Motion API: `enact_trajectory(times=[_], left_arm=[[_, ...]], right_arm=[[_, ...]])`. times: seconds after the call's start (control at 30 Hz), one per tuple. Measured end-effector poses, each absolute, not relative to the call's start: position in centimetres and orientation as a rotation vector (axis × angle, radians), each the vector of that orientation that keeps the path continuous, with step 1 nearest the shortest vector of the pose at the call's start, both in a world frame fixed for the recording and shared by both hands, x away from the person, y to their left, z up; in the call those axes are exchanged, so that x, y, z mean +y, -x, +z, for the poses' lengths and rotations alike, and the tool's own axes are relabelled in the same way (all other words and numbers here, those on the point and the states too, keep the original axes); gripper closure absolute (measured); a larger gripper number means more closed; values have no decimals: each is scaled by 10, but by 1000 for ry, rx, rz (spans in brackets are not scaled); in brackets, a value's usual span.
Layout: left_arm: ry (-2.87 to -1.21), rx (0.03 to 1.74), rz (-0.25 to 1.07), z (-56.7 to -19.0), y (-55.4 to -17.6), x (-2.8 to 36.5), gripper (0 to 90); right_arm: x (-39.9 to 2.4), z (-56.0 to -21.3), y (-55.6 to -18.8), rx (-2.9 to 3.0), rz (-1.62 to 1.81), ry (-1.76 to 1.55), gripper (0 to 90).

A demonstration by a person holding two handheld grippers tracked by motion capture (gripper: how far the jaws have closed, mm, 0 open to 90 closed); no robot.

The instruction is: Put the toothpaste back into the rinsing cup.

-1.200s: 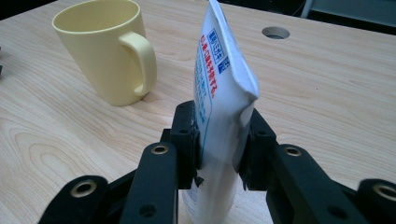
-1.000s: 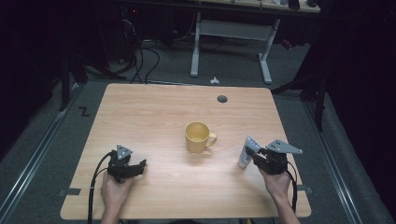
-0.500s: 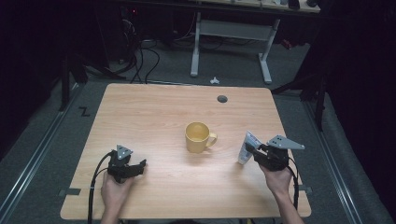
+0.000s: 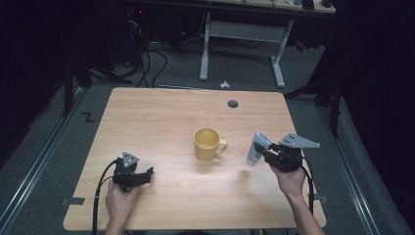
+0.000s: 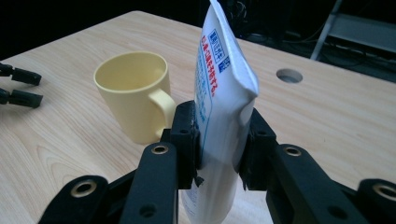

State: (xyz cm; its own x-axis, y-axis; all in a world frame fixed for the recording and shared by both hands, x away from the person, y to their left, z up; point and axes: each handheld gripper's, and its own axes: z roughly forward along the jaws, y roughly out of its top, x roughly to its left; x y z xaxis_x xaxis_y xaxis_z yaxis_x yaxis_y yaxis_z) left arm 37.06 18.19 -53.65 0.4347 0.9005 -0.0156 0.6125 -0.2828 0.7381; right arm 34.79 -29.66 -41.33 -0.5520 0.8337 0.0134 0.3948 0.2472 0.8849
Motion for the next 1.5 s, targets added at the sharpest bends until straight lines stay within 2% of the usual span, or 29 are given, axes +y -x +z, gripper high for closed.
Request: enact_trajectory(times=[0.6,1.5], left_arm=[[-2007,1270,541,-537,-371,182,235],[-2008,1270,541,-537,-371,182,235]], right_arm=[[-275,-376,-368,2096,1336,-1022,712],[-238,-353,-397,2136,1424,-956,711]])
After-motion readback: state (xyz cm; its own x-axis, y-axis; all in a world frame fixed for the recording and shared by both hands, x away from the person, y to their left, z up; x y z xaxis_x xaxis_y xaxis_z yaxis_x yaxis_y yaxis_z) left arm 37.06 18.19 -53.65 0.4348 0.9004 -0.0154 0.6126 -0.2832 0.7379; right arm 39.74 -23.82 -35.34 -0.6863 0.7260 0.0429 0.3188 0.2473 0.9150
